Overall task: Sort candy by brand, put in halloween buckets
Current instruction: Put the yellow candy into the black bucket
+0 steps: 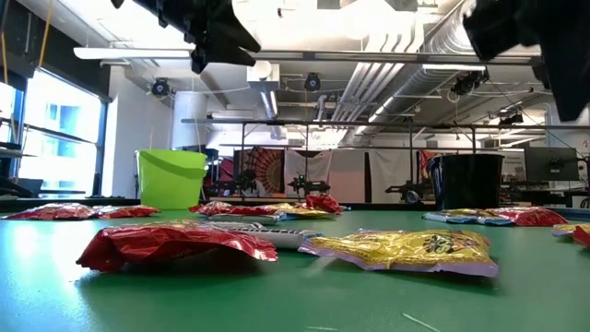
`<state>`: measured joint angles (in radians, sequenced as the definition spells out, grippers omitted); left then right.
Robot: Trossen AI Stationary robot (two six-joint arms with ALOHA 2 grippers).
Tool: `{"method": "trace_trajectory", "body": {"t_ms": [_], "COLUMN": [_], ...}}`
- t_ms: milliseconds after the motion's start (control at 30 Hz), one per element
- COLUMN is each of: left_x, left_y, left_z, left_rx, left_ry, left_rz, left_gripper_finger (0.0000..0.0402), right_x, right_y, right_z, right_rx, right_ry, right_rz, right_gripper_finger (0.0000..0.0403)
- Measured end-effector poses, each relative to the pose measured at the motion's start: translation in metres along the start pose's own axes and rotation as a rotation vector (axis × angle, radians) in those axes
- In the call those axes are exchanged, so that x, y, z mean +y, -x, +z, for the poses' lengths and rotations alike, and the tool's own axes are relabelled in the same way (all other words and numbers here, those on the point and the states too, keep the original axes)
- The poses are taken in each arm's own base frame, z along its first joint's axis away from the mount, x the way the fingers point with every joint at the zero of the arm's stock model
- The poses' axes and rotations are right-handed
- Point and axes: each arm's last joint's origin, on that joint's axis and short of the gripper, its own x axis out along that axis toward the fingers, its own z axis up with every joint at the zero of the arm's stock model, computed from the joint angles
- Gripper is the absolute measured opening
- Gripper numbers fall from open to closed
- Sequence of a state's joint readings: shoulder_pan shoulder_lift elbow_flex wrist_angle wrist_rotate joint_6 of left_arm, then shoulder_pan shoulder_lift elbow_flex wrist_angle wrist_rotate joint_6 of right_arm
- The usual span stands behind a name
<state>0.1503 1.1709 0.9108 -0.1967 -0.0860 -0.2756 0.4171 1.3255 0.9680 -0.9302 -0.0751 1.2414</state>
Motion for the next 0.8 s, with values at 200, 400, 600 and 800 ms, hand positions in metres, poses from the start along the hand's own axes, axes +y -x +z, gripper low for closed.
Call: {"method": "trace_trajectory", "body": {"t_ms": [200,400,600,800], "left_x": [0.000,0.000,0.000,-0.001], "left_y": [0.000,0.000,0.000,0.000], "left_z": [0.000,0.000,0.000,-0.003], "left_rx": [0.002,0.003,0.005,0.031], "left_ry": [0.001,0.001,0.001,-0.001], "left_rz": [-0.007,-0.008,-0.011,-0.029], "left_gripper_finger": [0.0135,0.0135,0.0135,0.0135], "right_x": [0.007,0.006,0.002,-0.007], "right_y": [-0.032,-0.054,-0.064,-0.058], "right_z": [0.005,0.013,0.028,0.049], "right_rx": [0.035,0.031,0.087,0.163], "right_ry": [0.000,-0.023,0.065,0.209], "right_rz": [-0.110,-0.219,-0.211,-0.132], "right_gripper_finger": [0.0240,0.0244,0.0243,0.0243]}}
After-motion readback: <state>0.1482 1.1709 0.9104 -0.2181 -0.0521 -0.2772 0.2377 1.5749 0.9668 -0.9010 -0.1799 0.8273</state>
